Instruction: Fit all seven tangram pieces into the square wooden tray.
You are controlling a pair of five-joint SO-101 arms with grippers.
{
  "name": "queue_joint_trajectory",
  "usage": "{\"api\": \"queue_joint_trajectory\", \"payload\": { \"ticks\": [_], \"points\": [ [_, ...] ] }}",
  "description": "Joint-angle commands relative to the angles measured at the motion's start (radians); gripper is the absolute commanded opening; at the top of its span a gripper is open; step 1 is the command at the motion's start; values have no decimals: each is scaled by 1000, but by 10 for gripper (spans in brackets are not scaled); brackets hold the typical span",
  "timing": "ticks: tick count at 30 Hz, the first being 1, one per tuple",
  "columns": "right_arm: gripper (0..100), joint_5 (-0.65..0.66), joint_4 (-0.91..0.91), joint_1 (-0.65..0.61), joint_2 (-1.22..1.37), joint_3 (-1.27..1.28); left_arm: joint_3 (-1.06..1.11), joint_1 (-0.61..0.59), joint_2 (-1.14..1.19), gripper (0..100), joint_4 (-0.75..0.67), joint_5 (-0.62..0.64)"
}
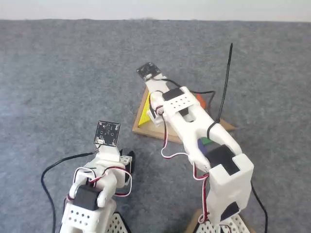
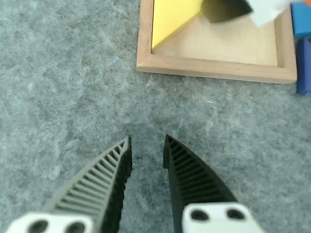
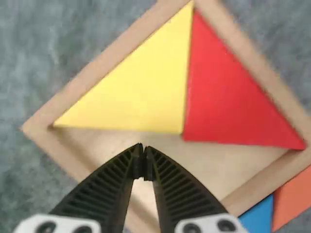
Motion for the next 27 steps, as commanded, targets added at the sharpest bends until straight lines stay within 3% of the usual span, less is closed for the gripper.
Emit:
{"api": "queue_joint_trajectory", "payload": {
  "ticks": [1,6,17,24,27],
  "points": [
    [7,6,84,-45,-27,14,-12,2,-17,105,2,6],
    [7,9,97,-51,-38,94,-12,2,-17,105,2,6],
    [7,173,148,58,-143,209,-12,2,-17,105,2,6],
    [7,126,157,61,-453,221,-12,2,-17,105,2,6],
    [9,89,176,140,-642,281,-12,2,-17,105,2,6]
  ]
}}
